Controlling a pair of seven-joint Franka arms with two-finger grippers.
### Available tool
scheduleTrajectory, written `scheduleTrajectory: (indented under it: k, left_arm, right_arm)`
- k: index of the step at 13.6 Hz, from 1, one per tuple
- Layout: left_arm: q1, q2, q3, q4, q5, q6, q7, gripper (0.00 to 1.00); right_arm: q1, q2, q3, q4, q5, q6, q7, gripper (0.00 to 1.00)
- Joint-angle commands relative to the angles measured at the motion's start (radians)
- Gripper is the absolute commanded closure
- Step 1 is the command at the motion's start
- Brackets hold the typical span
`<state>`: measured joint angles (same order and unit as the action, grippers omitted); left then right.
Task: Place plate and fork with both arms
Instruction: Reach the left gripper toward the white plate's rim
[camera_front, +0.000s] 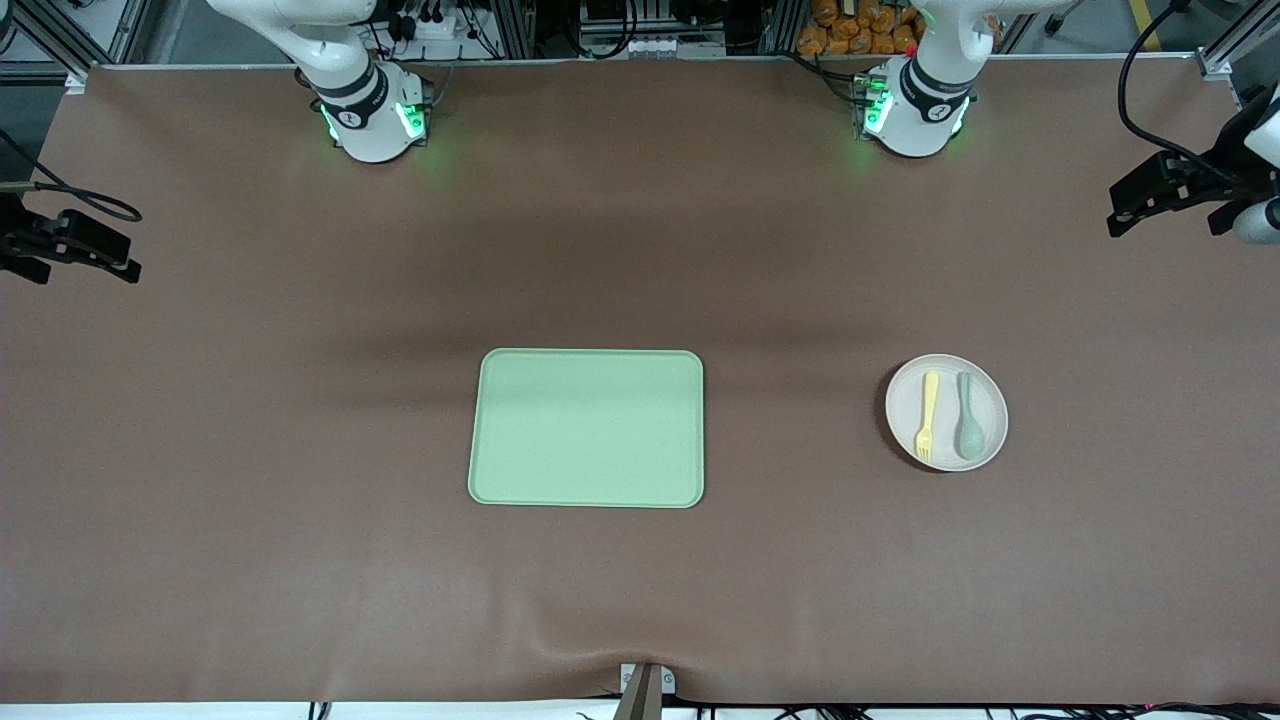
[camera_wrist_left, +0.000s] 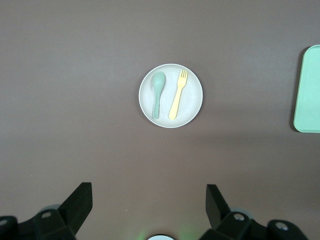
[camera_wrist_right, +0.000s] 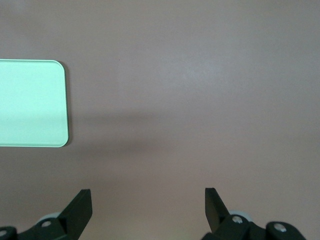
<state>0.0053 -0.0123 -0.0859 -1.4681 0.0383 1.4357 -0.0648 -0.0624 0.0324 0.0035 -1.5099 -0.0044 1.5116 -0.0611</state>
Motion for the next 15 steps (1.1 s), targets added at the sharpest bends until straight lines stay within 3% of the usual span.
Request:
scheduleTrajectory:
  k: [1,5,7,12,15]
  left_arm:
    - [0.004,-0.002,0.002,-0.001,-0.018,-0.009,0.003,0.00]
    - [-0.002,0.021,0.005,-0.009,0.000,0.000,0.060,0.00]
    - [0.013,0.087,0.008,-0.050,-0.015,0.056,0.063,0.00]
    - [0.105,0.156,0.012,-0.446,-0.015,0.568,0.068,0.00]
    - [0.143,0.293,0.008,-0.483,-0.015,0.728,0.075,0.00]
  right_arm:
    - [-0.017,0.008,0.009,0.016,0.001,-0.008,-0.009,0.00]
    - [-0.017,0.008,0.009,0.016,0.001,-0.008,-0.009,0.00]
    - [-0.017,0.008,0.009,0.016,0.001,-0.010,-0.009,0.00]
    - [-0.025,0.008,0.009,0.013,0.001,-0.010,-0.009,0.00]
    - [-0.025,0.009,0.009,0.013,0.001,-0.013,-0.009,0.00]
